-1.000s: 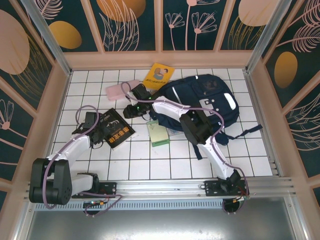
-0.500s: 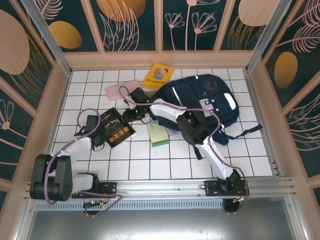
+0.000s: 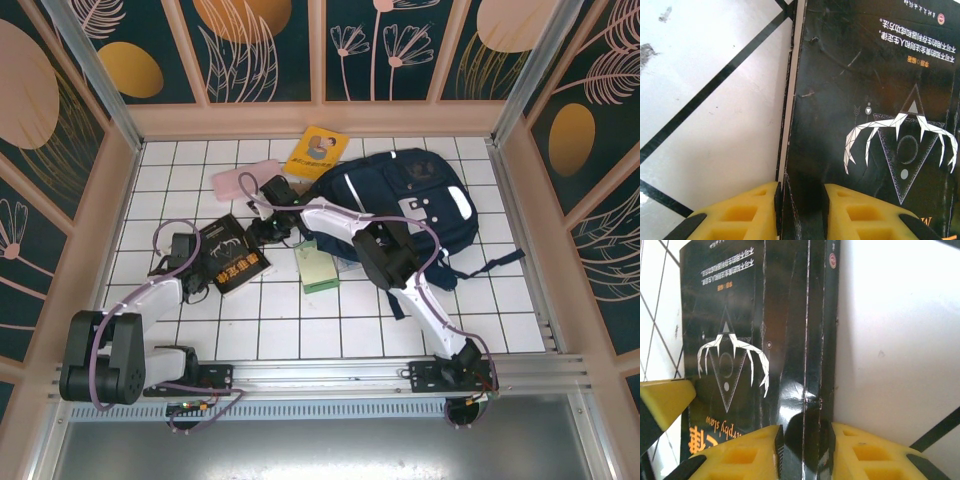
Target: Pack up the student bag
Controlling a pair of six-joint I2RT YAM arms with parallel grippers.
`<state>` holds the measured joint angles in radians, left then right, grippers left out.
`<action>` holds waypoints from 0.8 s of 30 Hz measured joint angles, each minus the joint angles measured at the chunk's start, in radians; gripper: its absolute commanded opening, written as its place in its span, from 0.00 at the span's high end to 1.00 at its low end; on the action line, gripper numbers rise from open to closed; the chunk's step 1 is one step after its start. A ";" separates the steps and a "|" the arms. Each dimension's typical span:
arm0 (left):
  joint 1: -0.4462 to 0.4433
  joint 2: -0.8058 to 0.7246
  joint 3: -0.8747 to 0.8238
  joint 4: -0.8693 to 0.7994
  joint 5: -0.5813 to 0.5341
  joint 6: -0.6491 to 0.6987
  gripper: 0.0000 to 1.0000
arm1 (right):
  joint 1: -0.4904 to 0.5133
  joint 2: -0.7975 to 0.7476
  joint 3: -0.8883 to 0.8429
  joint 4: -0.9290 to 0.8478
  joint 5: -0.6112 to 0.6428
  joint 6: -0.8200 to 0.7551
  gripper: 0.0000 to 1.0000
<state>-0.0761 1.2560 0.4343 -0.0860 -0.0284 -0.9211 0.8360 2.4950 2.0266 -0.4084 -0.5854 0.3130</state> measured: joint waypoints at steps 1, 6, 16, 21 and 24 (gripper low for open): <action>0.002 -0.002 -0.001 -0.001 -0.003 0.000 0.72 | -0.002 0.000 0.000 0.000 -0.018 0.000 0.69; 0.007 -0.009 -0.005 -0.001 -0.011 0.000 0.72 | -0.012 -0.011 -0.001 0.001 -0.085 0.008 0.68; 0.010 -0.030 -0.023 0.004 -0.011 0.000 0.71 | -0.012 -0.013 0.045 -0.010 -0.146 0.015 0.63; 0.013 -0.044 -0.032 0.000 -0.011 0.000 0.71 | -0.012 0.026 0.099 -0.007 -0.178 0.024 0.64; 0.013 -0.046 -0.032 0.000 -0.001 -0.001 0.71 | -0.008 0.028 0.098 -0.008 -0.224 0.035 0.66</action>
<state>-0.0635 1.2102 0.4019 -0.0856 -0.0292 -0.9218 0.8284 2.5229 2.1246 -0.4168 -0.8089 0.3477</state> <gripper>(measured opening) 0.292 0.353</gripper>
